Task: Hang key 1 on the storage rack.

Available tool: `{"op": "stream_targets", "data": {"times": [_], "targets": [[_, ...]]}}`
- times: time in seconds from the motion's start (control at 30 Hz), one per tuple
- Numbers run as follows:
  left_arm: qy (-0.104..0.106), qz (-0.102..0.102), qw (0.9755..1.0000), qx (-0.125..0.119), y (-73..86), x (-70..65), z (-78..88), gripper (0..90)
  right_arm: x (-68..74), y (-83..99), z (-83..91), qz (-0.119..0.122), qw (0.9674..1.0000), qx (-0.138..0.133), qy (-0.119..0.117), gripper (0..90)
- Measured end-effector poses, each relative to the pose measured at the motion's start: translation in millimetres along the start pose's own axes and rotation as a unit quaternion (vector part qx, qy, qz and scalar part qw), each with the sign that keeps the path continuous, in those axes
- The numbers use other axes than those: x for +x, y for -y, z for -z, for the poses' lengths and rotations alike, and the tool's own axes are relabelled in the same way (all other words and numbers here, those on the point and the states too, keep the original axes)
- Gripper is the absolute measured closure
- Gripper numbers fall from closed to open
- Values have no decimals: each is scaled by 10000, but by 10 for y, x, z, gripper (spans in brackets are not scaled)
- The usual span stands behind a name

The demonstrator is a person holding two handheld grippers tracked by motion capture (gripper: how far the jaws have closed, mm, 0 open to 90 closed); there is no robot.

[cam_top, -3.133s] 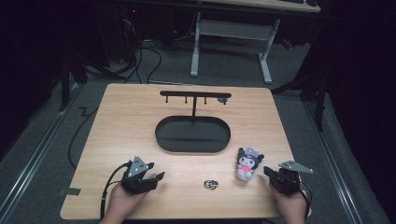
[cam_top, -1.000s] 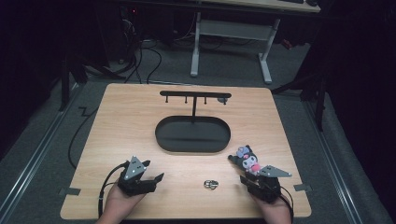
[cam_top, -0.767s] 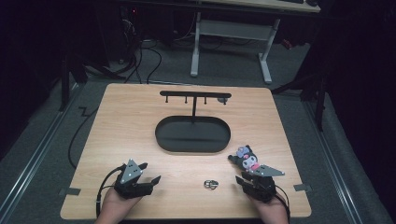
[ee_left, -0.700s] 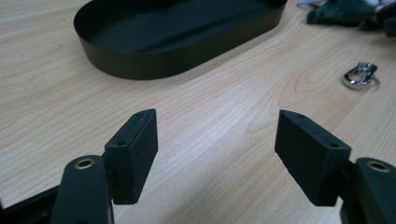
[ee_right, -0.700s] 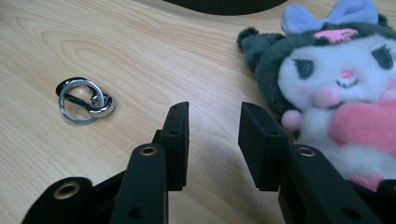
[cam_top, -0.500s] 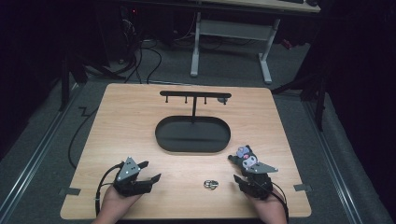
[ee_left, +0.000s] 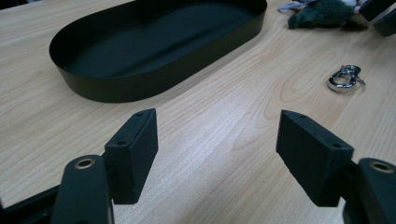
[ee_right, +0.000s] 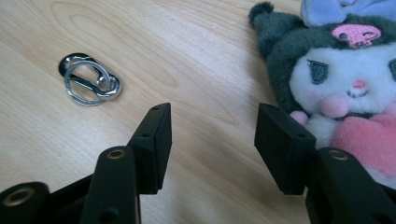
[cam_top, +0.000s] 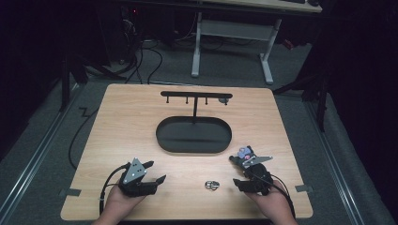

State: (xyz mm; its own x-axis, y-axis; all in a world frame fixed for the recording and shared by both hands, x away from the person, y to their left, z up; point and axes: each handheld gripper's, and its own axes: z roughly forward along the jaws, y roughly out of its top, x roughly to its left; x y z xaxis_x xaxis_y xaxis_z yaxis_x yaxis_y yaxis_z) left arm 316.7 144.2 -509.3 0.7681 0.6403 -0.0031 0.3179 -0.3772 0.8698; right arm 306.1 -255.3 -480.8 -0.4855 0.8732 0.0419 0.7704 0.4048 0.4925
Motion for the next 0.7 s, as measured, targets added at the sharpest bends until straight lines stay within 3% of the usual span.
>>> {"op": "stream_targets", "data": {"times": [0.1, 0.37, 0.7], "targets": [[71, -15, 10000, 5, 4, -2, -5, 295, 14, -55, 27, 0, 9998, 139, -117, 437], [58, 19, 10000, 57, 20, 7, 5, 295, 57, -163, 75, 232, 9988, 401, -170, 388], [76, 131, 9998, 108, 26, 50, 7, 296, -48, -239, 232, 330, 9968, 721, -139, 363]]}}
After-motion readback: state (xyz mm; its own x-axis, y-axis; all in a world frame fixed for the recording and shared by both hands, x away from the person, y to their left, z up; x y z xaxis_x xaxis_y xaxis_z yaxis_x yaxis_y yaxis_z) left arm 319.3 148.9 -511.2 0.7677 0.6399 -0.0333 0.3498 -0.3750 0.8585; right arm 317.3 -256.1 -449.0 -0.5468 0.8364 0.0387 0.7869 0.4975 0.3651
